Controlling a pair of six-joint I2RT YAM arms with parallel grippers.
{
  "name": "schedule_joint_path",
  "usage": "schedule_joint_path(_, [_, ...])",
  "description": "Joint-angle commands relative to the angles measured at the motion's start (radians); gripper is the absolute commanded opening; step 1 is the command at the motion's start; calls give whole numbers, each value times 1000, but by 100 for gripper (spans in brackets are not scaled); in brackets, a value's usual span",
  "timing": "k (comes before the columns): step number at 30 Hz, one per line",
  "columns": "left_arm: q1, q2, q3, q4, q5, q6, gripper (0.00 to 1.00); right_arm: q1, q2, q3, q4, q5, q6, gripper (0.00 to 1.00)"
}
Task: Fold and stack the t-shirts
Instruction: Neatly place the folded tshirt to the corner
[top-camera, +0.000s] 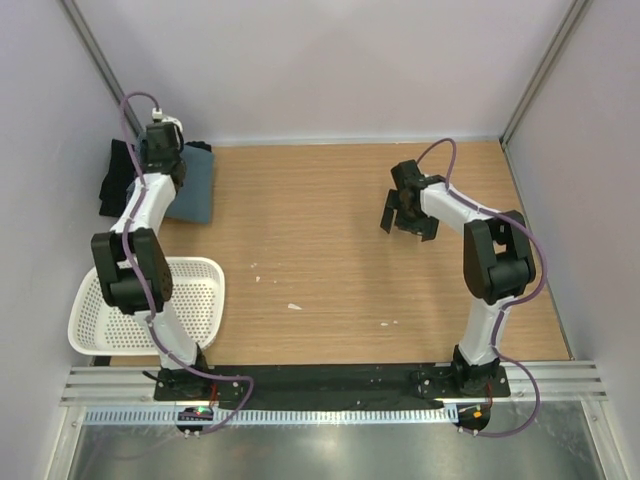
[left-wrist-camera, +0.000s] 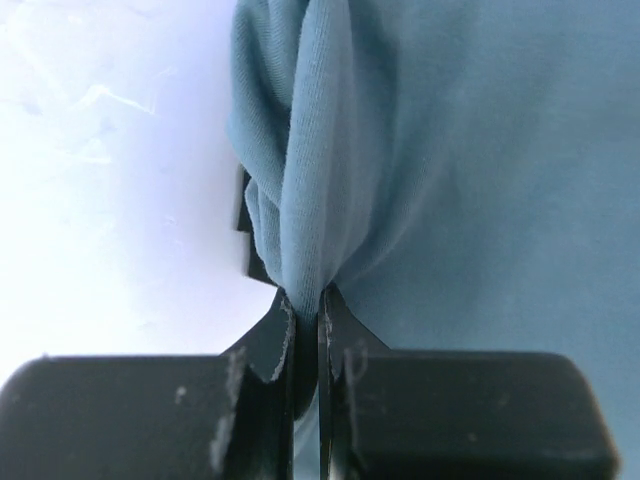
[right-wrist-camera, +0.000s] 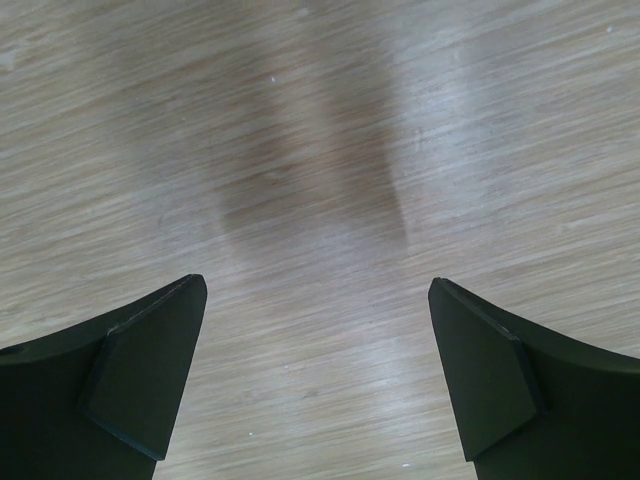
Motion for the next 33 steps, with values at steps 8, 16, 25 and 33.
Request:
schedule_joint_path(8, [39, 142, -20, 577, -359, 211, 0, 2, 44, 96, -4, 5, -57, 100])
schedule_joint_path(16, [63, 207, 31, 605, -343, 131, 0, 2, 50, 115, -32, 26, -76, 99])
schedule_joint_path(25, [129, 239, 64, 576, -354, -21, 0, 2, 57, 142, -66, 38, -83, 100])
schedule_joint_path(33, [131, 288, 89, 521, -331, -116, 18, 4, 44, 132, -75, 43, -62, 100])
